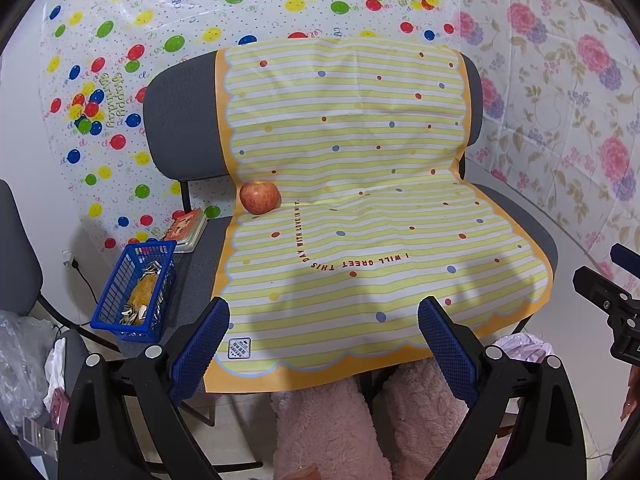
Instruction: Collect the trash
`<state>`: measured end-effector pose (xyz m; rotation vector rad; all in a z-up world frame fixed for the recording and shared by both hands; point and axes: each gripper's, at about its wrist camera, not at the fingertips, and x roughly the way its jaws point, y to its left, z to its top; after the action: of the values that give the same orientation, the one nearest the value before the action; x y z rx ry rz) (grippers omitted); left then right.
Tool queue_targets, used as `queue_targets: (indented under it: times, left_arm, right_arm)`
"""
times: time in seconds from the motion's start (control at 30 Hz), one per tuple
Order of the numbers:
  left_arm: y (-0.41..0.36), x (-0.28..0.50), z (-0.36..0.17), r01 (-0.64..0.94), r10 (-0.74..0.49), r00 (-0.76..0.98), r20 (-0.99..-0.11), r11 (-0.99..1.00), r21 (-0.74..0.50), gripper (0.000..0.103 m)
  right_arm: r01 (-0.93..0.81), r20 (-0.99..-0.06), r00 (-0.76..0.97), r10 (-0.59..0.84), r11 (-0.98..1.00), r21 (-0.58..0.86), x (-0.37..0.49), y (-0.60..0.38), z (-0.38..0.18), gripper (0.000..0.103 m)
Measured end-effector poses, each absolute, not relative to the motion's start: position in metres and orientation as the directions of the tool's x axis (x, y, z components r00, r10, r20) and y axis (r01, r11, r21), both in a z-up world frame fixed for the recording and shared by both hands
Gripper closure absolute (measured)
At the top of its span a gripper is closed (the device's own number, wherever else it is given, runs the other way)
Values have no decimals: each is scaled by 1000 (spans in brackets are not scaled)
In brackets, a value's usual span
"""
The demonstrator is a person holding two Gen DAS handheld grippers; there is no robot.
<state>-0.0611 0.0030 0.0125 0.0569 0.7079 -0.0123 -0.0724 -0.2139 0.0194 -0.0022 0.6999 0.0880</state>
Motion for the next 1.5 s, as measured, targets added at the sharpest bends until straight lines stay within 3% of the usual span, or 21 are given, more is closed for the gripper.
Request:
queue_targets:
  times: [1.5]
  left_arm:
    - [-1, -60, 4, 32, 12, 751, -661, 998, 55, 9]
  right_arm:
    - [-59, -654, 752, 74, 997, 45, -72, -222, 9, 6]
